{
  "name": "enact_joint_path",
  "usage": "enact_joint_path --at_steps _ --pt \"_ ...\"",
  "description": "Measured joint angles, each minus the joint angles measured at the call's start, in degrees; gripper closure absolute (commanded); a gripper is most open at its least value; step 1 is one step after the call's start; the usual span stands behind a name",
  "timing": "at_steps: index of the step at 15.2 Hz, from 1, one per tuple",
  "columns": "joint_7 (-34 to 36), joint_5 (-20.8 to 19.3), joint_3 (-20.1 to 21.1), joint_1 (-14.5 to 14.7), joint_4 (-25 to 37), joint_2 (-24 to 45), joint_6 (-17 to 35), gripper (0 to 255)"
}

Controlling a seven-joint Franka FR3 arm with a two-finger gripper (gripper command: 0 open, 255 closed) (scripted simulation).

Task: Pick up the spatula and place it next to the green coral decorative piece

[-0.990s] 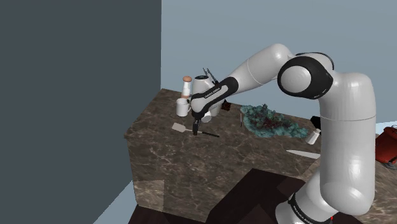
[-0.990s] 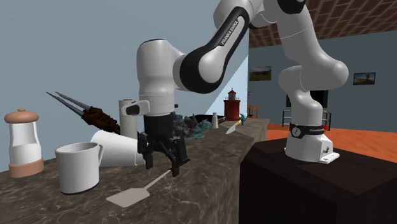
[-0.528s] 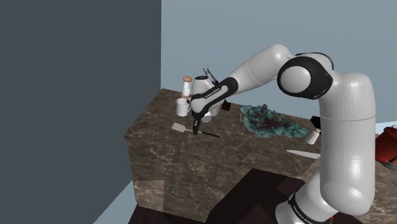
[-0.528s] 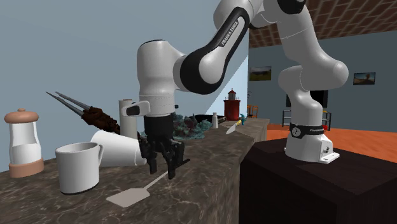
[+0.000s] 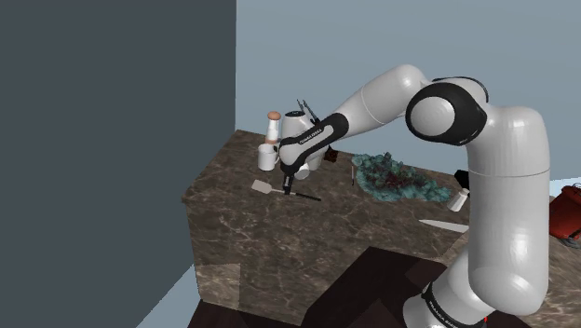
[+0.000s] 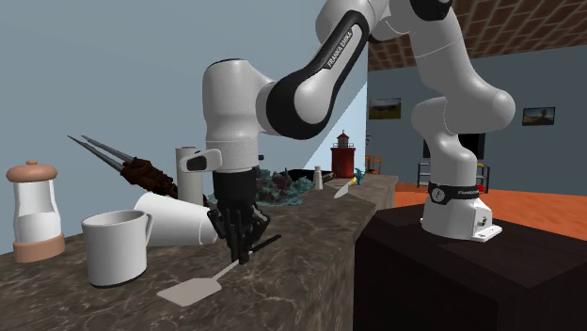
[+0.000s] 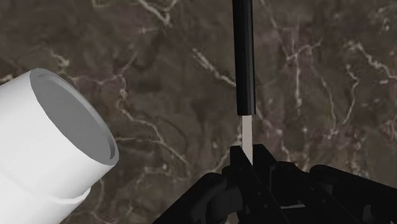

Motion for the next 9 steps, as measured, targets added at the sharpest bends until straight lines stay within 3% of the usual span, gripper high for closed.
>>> enact_joint_path --at_steps 9 --pt "-0.06 0.02 0.02 0.08 -0.17 -4.12 -3.93 255"
